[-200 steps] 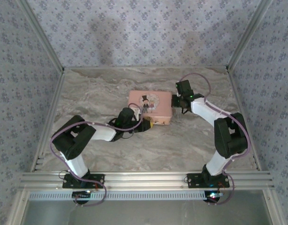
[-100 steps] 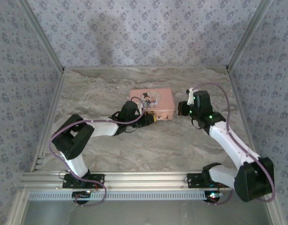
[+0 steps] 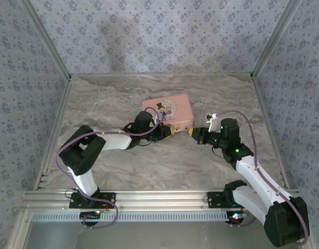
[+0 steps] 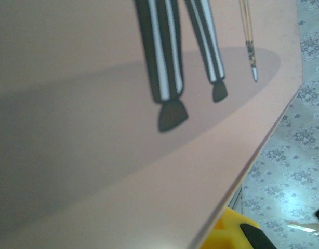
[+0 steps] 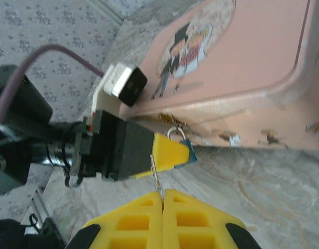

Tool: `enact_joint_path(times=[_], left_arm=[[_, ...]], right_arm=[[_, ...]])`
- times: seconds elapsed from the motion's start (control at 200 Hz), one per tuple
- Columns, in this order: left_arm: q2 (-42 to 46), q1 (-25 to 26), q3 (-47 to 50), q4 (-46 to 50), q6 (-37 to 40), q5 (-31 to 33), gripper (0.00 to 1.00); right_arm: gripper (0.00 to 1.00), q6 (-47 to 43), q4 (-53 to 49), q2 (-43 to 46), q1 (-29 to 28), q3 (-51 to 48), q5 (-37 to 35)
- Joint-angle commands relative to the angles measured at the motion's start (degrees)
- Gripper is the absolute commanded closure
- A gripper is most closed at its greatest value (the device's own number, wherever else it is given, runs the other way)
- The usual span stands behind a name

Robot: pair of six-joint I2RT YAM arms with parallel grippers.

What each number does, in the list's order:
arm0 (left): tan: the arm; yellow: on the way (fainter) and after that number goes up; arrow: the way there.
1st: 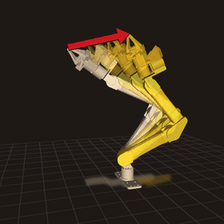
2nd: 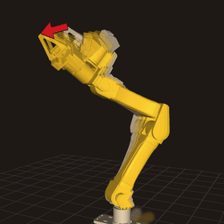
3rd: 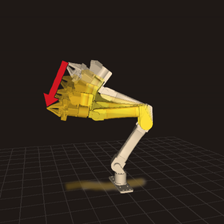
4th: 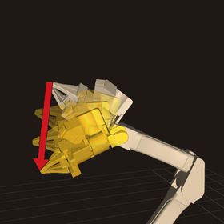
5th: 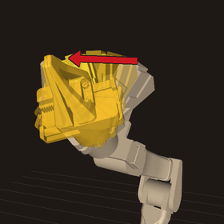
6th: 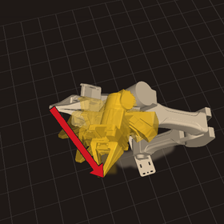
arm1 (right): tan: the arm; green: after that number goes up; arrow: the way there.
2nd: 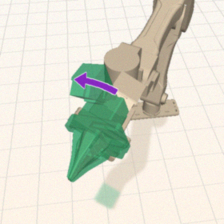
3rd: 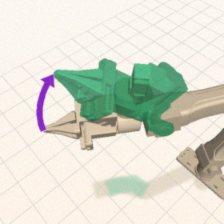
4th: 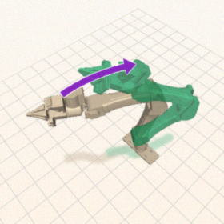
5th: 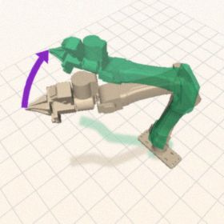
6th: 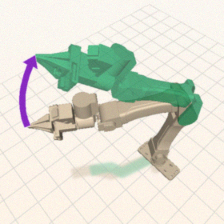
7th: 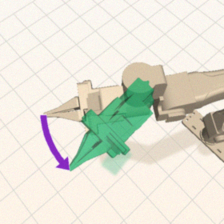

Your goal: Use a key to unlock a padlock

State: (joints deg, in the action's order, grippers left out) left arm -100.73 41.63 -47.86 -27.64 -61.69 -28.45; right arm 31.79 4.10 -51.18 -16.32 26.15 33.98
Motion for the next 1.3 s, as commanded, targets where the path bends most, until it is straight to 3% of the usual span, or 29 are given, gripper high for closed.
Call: enact_joint_path(times=[0.0, 0.47, 0.904, 1.064, 1.294], left_arm=[[-0.02, -0.33, -1.27, -4.37, -4.61, -3.54, 1.00], [1.14, -0.81, -1.78, -4.10, -5.54, -4.69, 1.00], [1.50, -1.11, -1.19, -3.15, -5.32, -5.27, 1.00], [1.93, -1.56, -0.84, -3.20, -5.43, -5.48, 1.00], [2.64, -1.77, -1.08, -3.11, -5.76, -6.34, 1.00]], right_arm=[[1.00, 7.23, 9.51, 0.71, 0.41, -4.29, 5.03], [1.00, 18.66, 26.76, -1.67, 0.56, -13.18, 3.56], [1.00, 38.05, 20.17, -1.97, 0.43, -6.78, 1.53], [1.00, 38.19, 20.27, -5.08, -0.02, -5.81, 1.98], [1.00, 39.99, 36.73, -14.85, -2.52, -10.41, 1.57]])
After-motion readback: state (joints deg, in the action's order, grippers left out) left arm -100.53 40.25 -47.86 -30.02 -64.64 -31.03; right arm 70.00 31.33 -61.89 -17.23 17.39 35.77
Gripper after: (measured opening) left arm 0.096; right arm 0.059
